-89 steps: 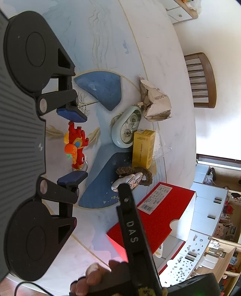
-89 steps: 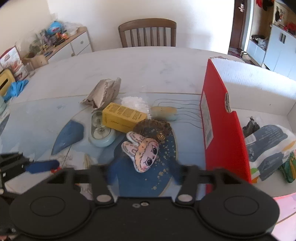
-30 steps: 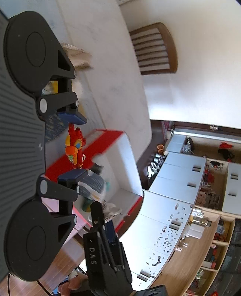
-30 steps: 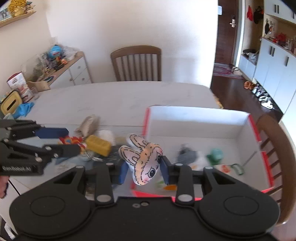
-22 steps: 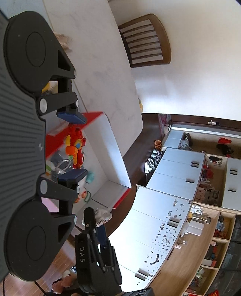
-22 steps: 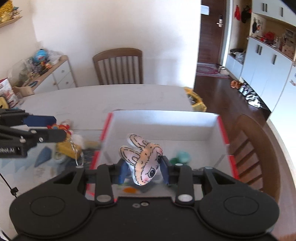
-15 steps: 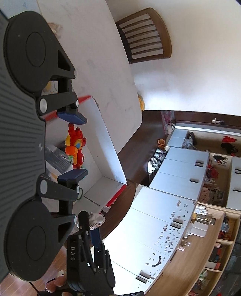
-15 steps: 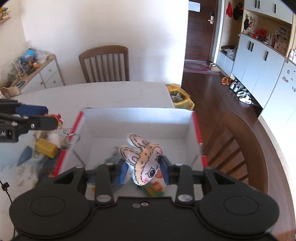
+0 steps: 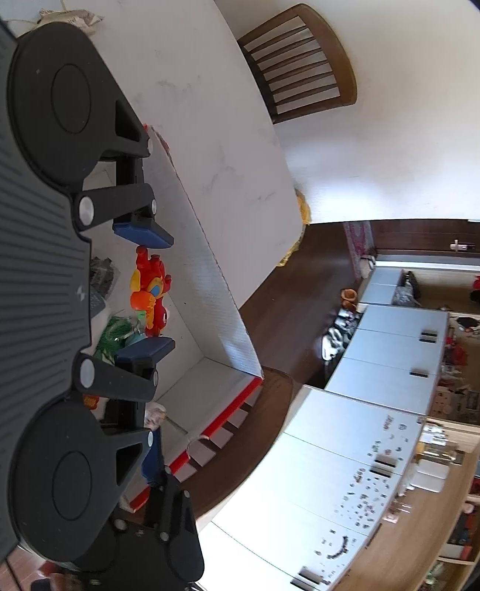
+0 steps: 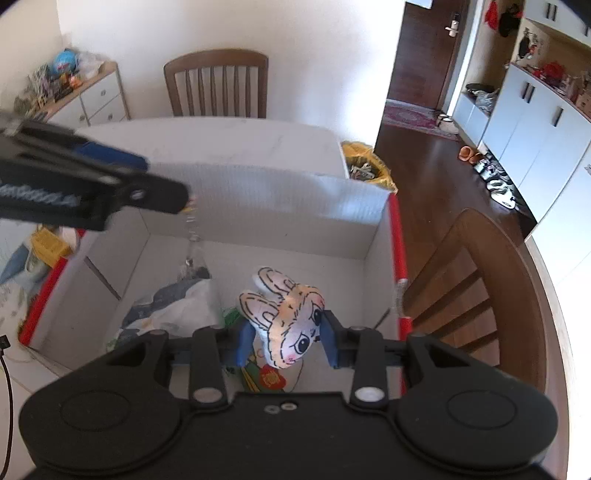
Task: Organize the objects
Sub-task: 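Carry the bunny and dragon keychains into the shoebox and open both tools, then withdraw both open tools from the shoebox back over the table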
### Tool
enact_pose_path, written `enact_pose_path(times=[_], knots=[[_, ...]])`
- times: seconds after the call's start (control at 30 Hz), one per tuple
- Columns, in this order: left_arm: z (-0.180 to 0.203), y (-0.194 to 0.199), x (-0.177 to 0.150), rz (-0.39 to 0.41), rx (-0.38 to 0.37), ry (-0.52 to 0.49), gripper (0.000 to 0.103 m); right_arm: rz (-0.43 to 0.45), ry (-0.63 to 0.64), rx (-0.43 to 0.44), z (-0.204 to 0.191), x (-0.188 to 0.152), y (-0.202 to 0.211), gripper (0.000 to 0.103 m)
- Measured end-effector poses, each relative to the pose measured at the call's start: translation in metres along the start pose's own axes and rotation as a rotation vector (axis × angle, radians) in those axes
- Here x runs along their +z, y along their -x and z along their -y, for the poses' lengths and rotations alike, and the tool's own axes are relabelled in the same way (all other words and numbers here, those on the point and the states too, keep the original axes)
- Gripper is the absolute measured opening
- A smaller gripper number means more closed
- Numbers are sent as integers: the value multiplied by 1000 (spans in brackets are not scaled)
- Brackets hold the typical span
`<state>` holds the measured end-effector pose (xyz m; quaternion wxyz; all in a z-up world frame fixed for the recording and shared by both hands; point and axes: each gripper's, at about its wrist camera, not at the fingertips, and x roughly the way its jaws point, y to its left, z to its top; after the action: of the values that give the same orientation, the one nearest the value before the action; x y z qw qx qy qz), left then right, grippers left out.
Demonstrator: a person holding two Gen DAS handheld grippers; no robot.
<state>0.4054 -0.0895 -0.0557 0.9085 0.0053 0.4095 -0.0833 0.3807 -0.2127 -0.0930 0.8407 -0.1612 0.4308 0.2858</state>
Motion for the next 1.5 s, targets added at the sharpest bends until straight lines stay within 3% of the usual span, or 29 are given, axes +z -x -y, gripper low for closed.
enact_pose_path(times=[0.37,0.83,1.0,1.17,1.5], knots=[[10,-63,-5,-129,34,-23,52,-31,65,14,-3,-3,-27,36],[10,-95,-19,-247,59,-40,53,-38,80,43,0,-9,-31,38],[12,-98,-22,-262,65,-51,53,-34,71,56,4,-10,-31,39],[8,-94,-23,-264,60,-34,60,-21,57,75,12,-12,-24,49],[-3,-69,-20,-210,37,-2,62,4,10,91,26,-7,-5,49]])
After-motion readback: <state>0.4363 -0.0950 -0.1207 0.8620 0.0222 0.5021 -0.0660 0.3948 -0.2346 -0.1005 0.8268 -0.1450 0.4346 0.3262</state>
